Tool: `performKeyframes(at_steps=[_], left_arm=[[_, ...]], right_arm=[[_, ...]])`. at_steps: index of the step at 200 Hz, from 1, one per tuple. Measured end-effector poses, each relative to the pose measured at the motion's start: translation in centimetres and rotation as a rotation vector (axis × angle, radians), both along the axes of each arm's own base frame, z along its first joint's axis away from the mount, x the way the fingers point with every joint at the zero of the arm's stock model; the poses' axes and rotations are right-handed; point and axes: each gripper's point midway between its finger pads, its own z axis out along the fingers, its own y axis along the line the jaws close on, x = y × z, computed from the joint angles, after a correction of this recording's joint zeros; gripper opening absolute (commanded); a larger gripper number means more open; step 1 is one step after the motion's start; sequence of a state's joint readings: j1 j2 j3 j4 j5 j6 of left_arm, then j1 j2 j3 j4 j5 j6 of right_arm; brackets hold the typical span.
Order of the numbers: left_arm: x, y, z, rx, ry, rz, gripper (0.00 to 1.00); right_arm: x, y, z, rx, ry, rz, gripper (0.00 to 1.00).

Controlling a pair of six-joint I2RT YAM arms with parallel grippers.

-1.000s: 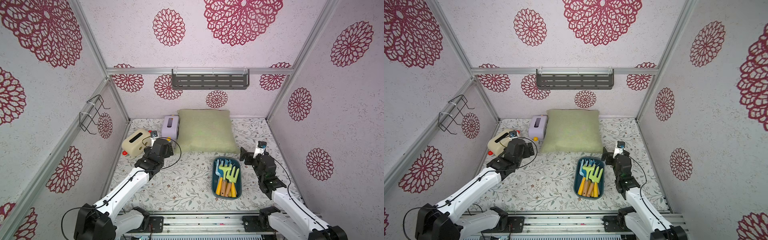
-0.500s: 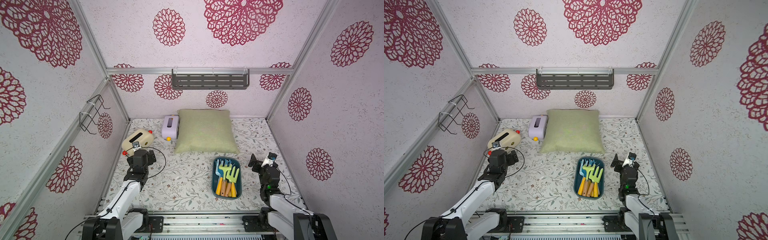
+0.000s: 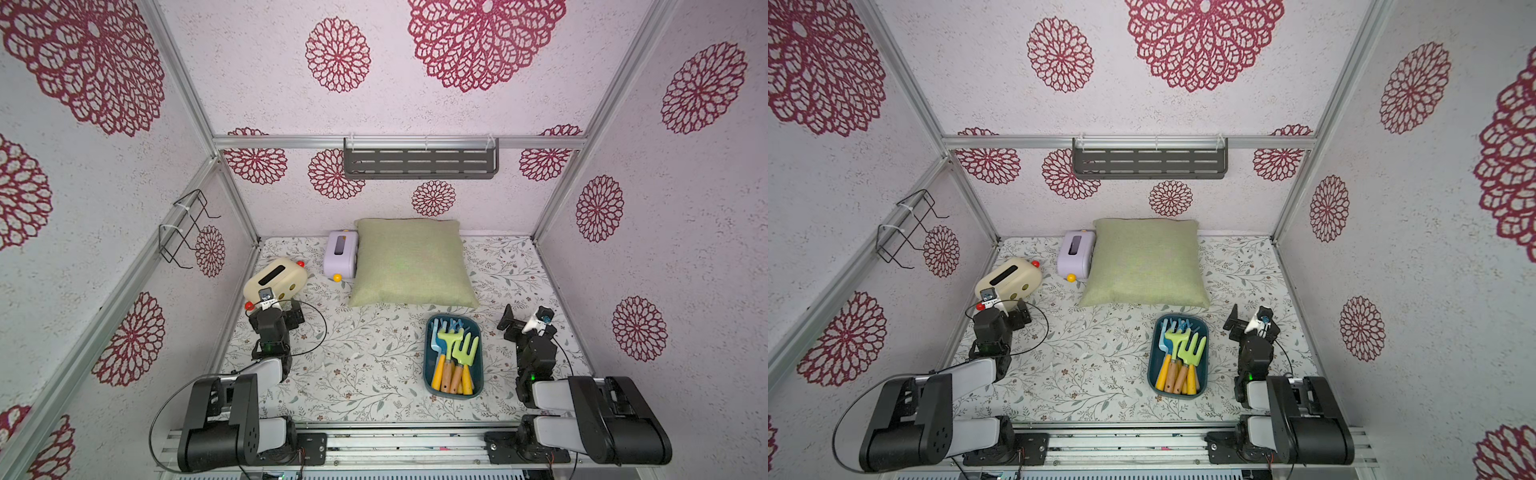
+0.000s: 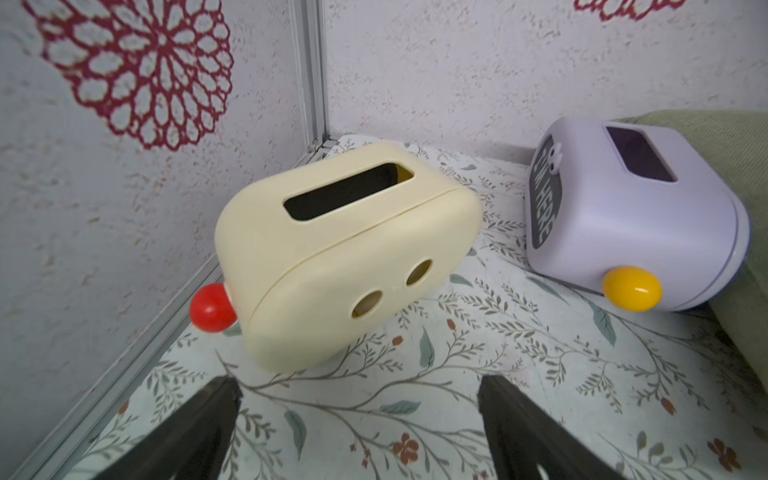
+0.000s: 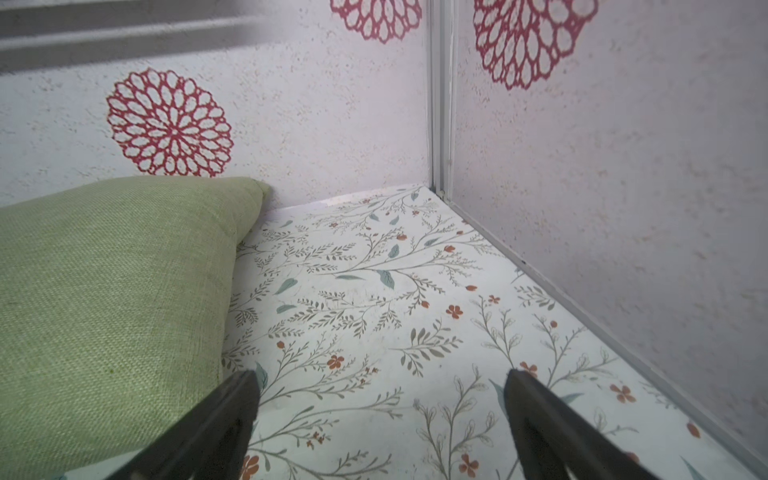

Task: Put the rake into the storage box
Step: Reset both arms

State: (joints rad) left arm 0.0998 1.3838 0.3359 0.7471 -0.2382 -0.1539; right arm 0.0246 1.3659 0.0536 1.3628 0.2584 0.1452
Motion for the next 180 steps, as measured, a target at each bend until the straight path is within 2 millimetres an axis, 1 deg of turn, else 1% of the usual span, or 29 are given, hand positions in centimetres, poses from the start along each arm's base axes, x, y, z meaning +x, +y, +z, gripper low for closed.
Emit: performKeyframes(at_steps=[15, 37, 50, 61, 72, 87, 122, 180], left_arm=[[0.8, -0.4, -0.6, 0.006, -0.011, -0.032, 0.98], [1.4, -1.3, -1.8, 0.015, -0.002, -0.093, 0.97], [1.9, -1.4, -2.1, 0.016, 0.020, -0.105, 0.97], [2.6, -1.1, -1.4, 0.015, 0.010, -0.098, 0.97], [3.3, -0.8, -0.3, 0.017, -0.019, -0.088, 0.98], [3.6, -0.6, 0.3, 0.016, -0.037, -0.082, 0.97], [3.6, -0.6, 0.1, 0.010, -0.030, -0.080, 0.97], [3.6, -0.6, 0.1, 0.008, -0.030, -0.080, 0.97]], right_arm=[[0.2, 0.2, -0.7, -0.021, 0.009, 0.011, 0.99], [0.3, 1.1, -2.3, -0.058, 0.051, 0.056, 0.99], [0.8, 1.8, -2.6, -0.076, 0.068, 0.087, 0.99], [2.1, 2.2, -2.2, -0.089, 0.072, 0.108, 0.99], [3.6, 2.6, -1.0, -0.100, 0.049, 0.123, 0.99], [4.4, 3.0, 0.0, -0.111, 0.022, 0.138, 0.99], [4.2, 3.3, -1.1, -0.123, 0.065, 0.156, 0.99], [4.1, 3.4, -1.6, -0.129, 0.087, 0.161, 0.99]])
